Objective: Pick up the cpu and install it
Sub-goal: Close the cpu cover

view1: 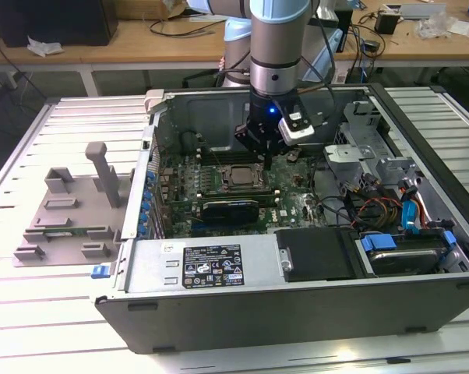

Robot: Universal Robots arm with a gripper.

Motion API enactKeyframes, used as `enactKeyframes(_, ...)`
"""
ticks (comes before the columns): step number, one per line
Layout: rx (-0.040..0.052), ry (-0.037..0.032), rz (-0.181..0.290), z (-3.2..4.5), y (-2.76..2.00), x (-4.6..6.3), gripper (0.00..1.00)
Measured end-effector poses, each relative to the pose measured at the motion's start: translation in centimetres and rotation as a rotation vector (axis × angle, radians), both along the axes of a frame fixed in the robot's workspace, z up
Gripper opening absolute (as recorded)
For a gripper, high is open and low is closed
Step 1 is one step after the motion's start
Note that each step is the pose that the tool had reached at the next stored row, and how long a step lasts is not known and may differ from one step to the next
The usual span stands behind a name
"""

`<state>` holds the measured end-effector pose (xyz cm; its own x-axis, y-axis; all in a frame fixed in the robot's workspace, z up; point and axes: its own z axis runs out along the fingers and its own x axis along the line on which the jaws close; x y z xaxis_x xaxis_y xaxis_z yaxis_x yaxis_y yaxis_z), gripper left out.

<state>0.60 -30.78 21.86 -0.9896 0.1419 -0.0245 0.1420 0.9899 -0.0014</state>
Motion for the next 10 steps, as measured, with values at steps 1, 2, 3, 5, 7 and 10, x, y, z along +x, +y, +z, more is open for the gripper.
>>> enactKeyframes(1, -0.0006, 0.0000, 0.047, -0.03, 0.00, 0.00, 0.11)
enactKeyframes(2, -0.0016, 0.0000, 0.098, -0.04, 0.00, 0.00, 0.11)
enactKeyframes(3, -0.0015, 0.0001, 0.101, -0.04, 0.00, -0.03, 0.11)
enactKeyframes(5, -0.0007, 0.0206, 0.101, -0.06, 0.00, -0.04, 0.11)
enactKeyframes(7, -0.0004, 0.0212, 0.101, -0.08, 0.00, -0.04, 0.11)
enactKeyframes(10, -0.0006, 0.0213, 0.117, -0.18, 0.00, -0.17, 0.11)
